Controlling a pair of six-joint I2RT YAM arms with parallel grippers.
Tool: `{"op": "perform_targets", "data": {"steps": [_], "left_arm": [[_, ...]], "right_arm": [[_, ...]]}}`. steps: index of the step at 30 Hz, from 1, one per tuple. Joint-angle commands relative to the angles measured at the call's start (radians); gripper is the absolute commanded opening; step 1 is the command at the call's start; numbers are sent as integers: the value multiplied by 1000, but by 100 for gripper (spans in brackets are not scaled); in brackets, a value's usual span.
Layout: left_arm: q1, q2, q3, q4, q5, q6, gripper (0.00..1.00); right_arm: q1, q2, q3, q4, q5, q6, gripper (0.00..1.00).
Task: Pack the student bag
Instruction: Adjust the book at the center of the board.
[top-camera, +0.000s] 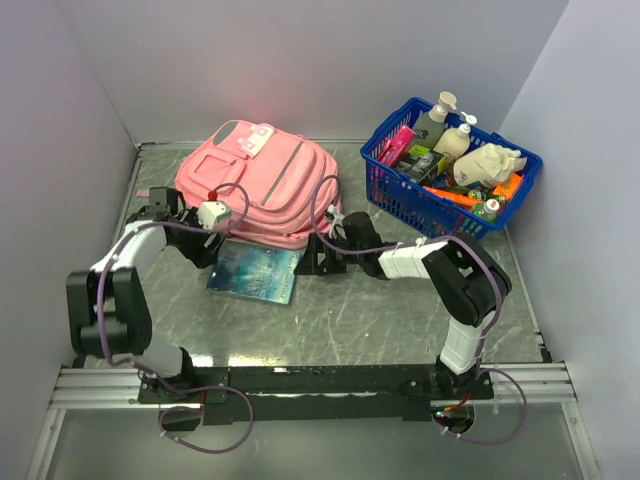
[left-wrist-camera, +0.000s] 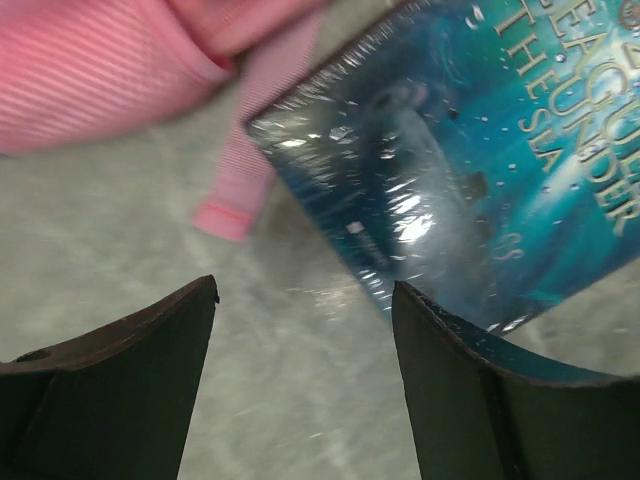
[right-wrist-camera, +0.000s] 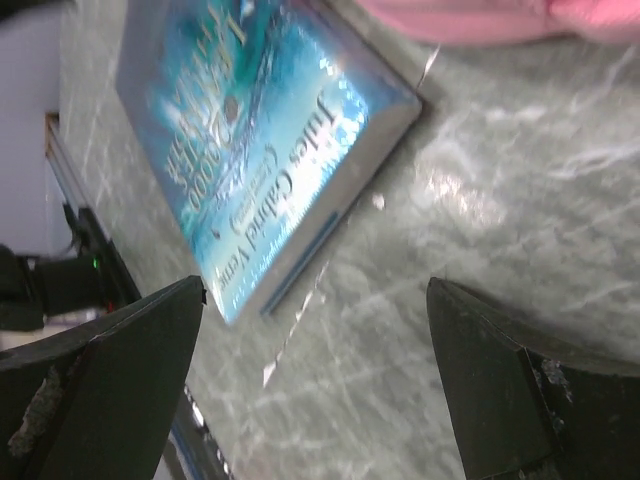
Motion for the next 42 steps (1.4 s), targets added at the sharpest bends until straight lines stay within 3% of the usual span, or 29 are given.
{"op": "perform_targets", "data": {"steps": [1, 11, 16, 21, 27, 29, 33, 37, 39, 42], "left_arm": [[37, 78, 49, -90, 184, -152, 76], [46, 269, 123, 55, 289, -328, 76], [54, 312, 89, 111, 242, -327, 76], [58, 331, 98, 119, 310, -322, 75], [57, 340, 147, -5, 569, -212, 57], [52, 340, 173, -101, 678, -125, 45], [29, 328, 170, -171, 742, -16, 22], [19, 303, 132, -165, 779, 15, 18], [14, 283, 149, -210, 796, 38, 13], [-9, 228, 195, -261, 821, 60, 12]], "right_arm": [[40, 12, 1, 269, 66, 89, 100], [84, 104, -32, 463, 121, 167, 100], [112, 89, -46, 415, 228, 142, 100], [115, 66, -91, 408, 360, 106, 100], [121, 153, -66, 480, 328, 133, 99], [130, 184, -81, 532, 287, 158, 98], [129, 208, -127, 617, 265, 199, 97], [127, 198, -183, 658, 271, 199, 96], [120, 195, -213, 675, 271, 204, 95], [106, 185, -264, 703, 279, 208, 96]]}}
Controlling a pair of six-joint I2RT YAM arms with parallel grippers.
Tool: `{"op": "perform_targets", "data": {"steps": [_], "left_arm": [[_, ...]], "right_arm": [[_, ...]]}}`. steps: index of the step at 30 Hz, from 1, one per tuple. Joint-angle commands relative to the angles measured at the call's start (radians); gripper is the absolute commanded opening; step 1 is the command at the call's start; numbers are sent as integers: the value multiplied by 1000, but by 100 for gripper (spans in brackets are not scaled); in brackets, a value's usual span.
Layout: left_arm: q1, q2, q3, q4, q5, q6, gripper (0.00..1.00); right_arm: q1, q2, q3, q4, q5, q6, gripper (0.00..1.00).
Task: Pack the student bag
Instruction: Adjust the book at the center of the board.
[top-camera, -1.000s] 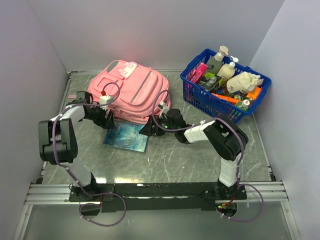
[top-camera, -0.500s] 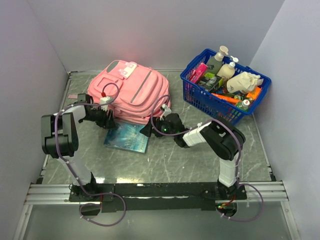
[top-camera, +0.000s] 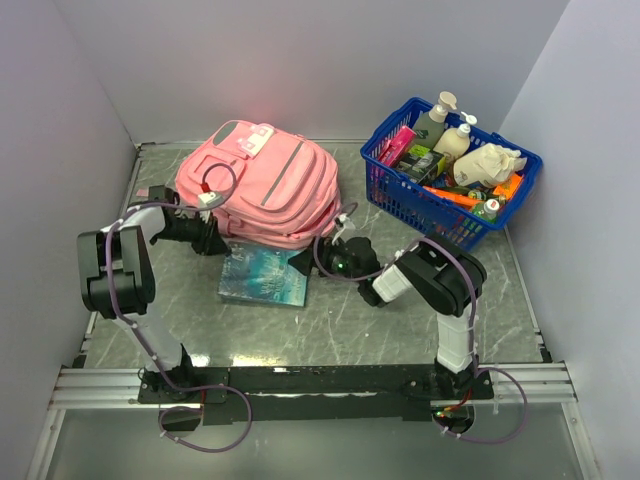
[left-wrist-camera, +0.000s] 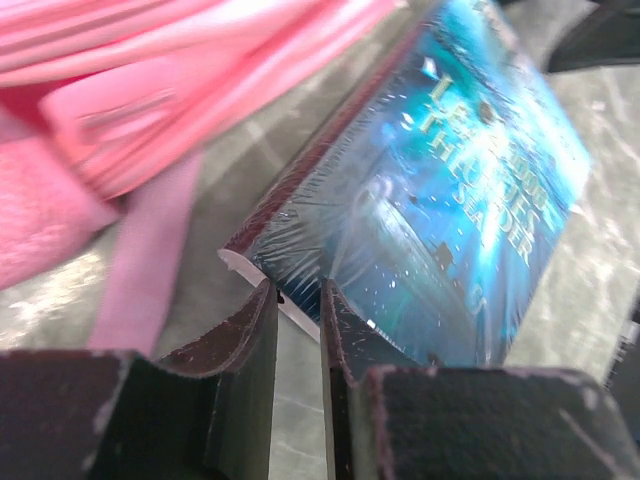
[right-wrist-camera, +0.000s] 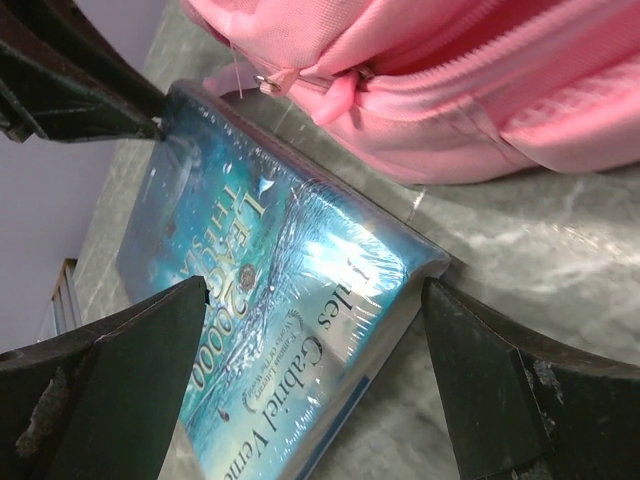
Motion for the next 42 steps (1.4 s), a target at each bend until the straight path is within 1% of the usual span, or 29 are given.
{"op": "perform_targets", "data": {"steps": [1, 3, 5, 6, 8, 10, 13, 14, 15, 17, 18, 19, 22, 26, 29, 32, 35, 39, 40, 42], "left_arm": [[-103, -127, 45, -144, 289, 57, 12], [-134, -190, 41, -102, 285, 5, 11], [-146, -230, 16, -19, 277, -77, 11], [-196, -259, 6, 8, 276, -104, 11], [-234, -277, -10, 74, 276, -170, 11], [-293, -290, -24, 134, 268, -232, 12], [-375, -297, -25, 240, 237, -336, 13], [-396, -290, -12, 264, 227, -356, 13], [-431, -284, -2, 281, 219, -394, 13], [-456, -264, 30, 309, 211, -417, 13], [-476, -258, 38, 321, 208, -440, 13], [-482, -255, 41, 334, 204, -453, 14], [-510, -250, 35, 407, 194, -509, 14], [-568, -250, 16, 453, 179, -557, 14], [-594, -248, 18, 459, 154, -560, 15], [-597, -239, 18, 459, 139, -562, 15], [-597, -233, 12, 464, 128, -562, 16], [-597, -227, 1, 467, 111, -562, 15], [-597, -224, 2, 453, 108, -554, 16], [-596, -222, 5, 447, 104, -548, 16]], "right_arm": [[2, 34, -81, -7, -51, 43, 96], [-13, 50, -115, 26, -60, 64, 96], [-19, 74, -115, 36, -86, 77, 96], [-19, 82, -116, 46, -88, 83, 96], [-21, 100, -112, 79, -108, 103, 96], [-21, 100, -106, 84, -123, 107, 96], [-21, 102, -103, 111, -147, 121, 98], [-27, 120, -107, 142, -175, 138, 100], [-28, 132, -112, 223, -189, 162, 100], [-53, 177, -142, 318, -221, 253, 100], [-59, 192, -152, 419, -226, 285, 100], [-71, 207, -167, 456, -232, 338, 100], [-93, 273, -164, 587, -264, 426, 100], [-96, 278, -141, 595, -286, 445, 100], [-116, 258, -149, 593, -283, 465, 100], [-140, 244, -159, 547, -290, 503, 100], [-151, 222, -193, 553, -266, 526, 100], [-156, 128, -184, 457, -289, 528, 100], [-156, 119, -185, 458, -299, 538, 100], [-156, 99, -205, 522, -298, 584, 100]]}}
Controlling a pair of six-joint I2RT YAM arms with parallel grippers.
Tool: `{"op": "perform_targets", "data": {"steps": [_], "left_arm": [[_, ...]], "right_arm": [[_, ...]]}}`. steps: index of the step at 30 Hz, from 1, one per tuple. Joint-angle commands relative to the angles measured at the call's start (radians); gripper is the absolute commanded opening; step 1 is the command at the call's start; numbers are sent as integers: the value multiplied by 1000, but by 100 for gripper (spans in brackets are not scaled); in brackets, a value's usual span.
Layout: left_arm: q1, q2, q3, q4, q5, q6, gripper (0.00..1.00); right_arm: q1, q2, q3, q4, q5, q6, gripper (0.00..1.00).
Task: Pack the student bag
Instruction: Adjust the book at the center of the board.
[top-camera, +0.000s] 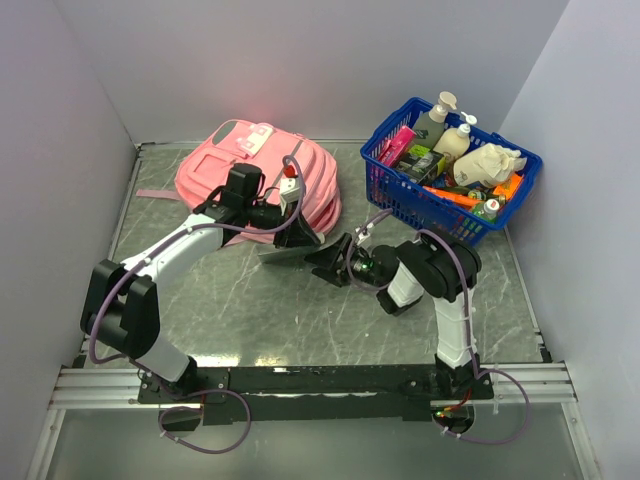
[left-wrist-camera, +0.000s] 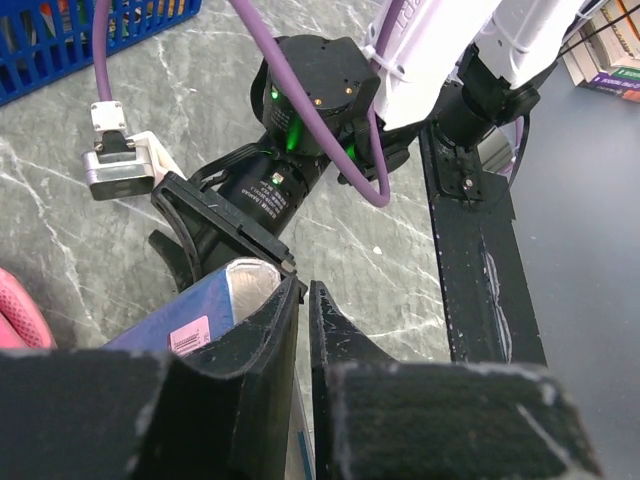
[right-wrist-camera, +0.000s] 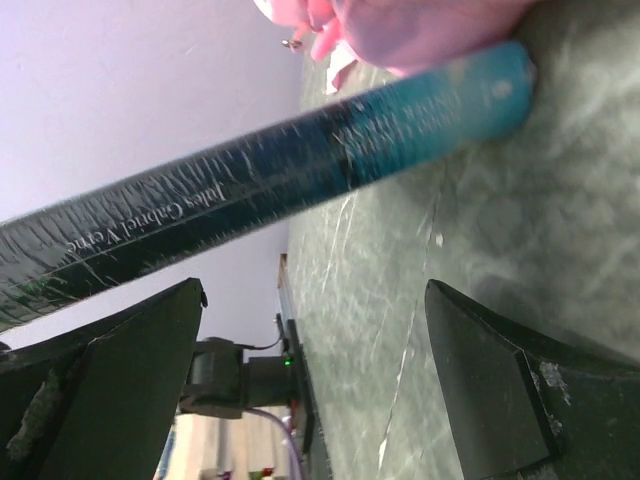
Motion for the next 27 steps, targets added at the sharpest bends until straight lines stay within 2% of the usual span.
{"op": "perform_targets", "data": {"steps": [1, 7, 14, 18, 22, 24, 27], "left_arm": [[12, 29, -18, -43, -80, 17, 16], [10, 26, -18, -43, -88, 15, 17], [15, 27, -23, -66, -103, 34, 17], [21, 30, -12, -92, -105, 51, 17], [32, 30, -15, -94, -102, 54, 17], [33, 30, -20, -93, -102, 54, 17], [36, 33, -18, -102, -103, 60, 17]], "right_arm": [[-5, -21, -58, 120, -21, 62, 100], [-7, -61, -103, 176, 31, 220, 100], [-48, -216, -213, 156, 238, 376, 100], [-70, -318, -195, 3, 286, 387, 100], [-85, -331, -126, -84, 291, 405, 100], [-85, -346, -40, -223, 256, 393, 100], [-77, -369, 24, -340, 263, 378, 100]]}}
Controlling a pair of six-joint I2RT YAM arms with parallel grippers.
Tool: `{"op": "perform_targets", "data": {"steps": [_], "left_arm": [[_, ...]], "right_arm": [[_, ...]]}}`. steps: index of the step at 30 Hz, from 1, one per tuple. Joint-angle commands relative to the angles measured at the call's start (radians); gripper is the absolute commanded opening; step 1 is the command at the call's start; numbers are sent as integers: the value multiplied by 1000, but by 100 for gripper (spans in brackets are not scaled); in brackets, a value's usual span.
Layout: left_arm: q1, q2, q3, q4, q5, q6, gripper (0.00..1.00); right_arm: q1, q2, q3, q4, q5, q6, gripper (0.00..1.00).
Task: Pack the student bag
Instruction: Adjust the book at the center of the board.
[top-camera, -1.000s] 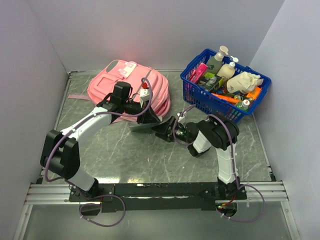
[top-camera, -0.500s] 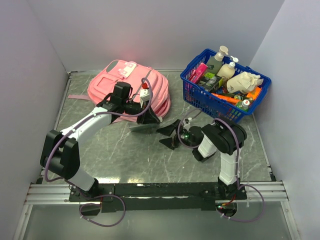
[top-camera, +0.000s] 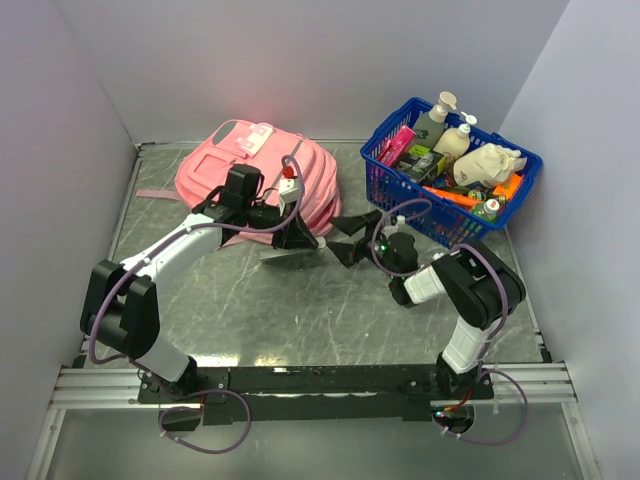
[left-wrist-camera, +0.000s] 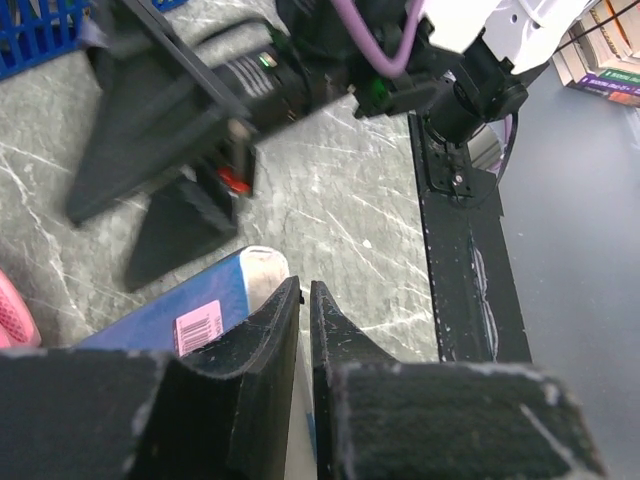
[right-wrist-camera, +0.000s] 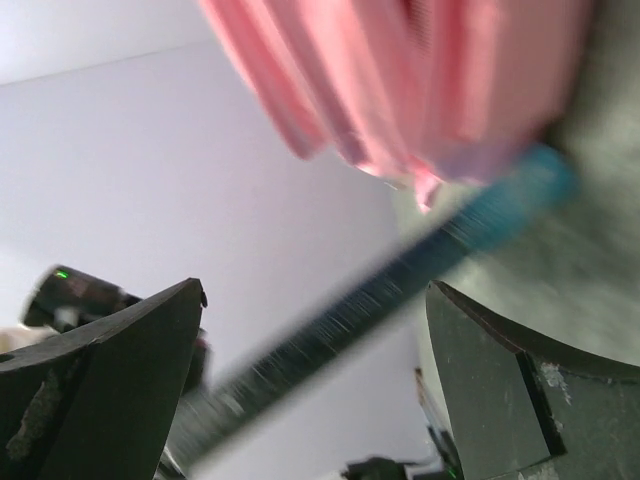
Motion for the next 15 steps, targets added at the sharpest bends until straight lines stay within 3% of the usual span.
{"op": "perform_targets", "data": {"steps": [1, 8, 11, 13, 15], "left_arm": [[33, 35, -17, -61, -114, 56, 17], [47, 44, -16, -68, -107, 68, 17], [55, 39, -22, -73, -102, 81, 17], [56, 36, -27, -56, -103, 79, 17], [59, 46, -19, -71, -100, 73, 17]], "right_arm": [[3, -50, 106, -128, 5, 21, 100], [67, 7, 215, -290, -283, 1, 100], [132, 10, 118, -313, -262, 1, 100], [165, 51, 106, -230, -290, 42, 100], [175, 65, 126, -258, -334, 31, 100]]}}
